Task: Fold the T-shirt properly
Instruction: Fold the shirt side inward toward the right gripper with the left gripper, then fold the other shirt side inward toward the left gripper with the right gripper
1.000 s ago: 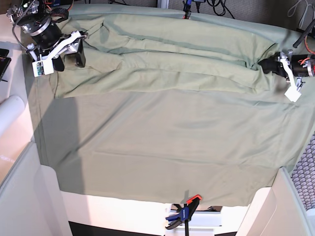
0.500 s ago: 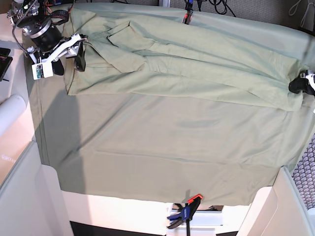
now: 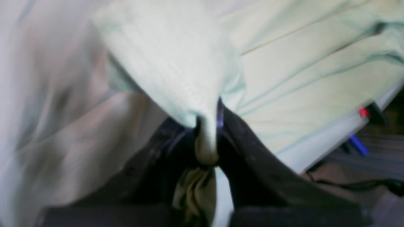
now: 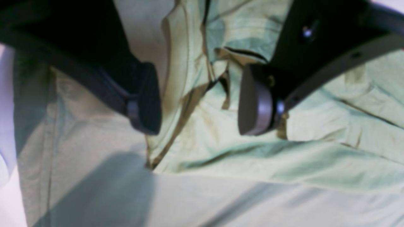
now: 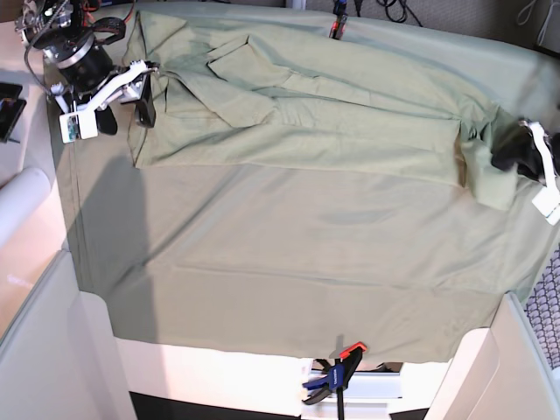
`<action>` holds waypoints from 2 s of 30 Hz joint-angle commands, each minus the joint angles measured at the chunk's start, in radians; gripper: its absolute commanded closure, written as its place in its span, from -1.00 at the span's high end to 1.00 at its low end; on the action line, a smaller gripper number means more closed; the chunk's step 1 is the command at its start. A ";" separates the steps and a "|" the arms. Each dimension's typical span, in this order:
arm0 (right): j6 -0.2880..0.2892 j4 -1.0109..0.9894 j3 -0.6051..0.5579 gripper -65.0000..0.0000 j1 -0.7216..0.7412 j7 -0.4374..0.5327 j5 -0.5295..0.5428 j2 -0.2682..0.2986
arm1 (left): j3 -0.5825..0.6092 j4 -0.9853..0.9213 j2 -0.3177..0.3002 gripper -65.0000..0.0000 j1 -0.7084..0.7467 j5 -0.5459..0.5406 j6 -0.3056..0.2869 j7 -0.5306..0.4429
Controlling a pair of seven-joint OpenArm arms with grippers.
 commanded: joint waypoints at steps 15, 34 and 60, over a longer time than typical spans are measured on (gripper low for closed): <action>-0.003 0.019 0.006 0.18 0.010 0.027 0.008 0.010 | 0.250 0.171 0.198 -1.00 -0.042 0.169 -0.010 -0.068; -0.003 0.019 0.006 0.18 0.010 0.031 0.008 0.010 | 0.280 0.171 0.319 -0.11 -0.064 0.171 -0.010 -0.068; -0.003 0.019 0.006 -0.53 0.009 0.034 0.011 0.010 | 0.170 0.241 0.365 -0.93 -0.061 0.289 -0.010 -0.144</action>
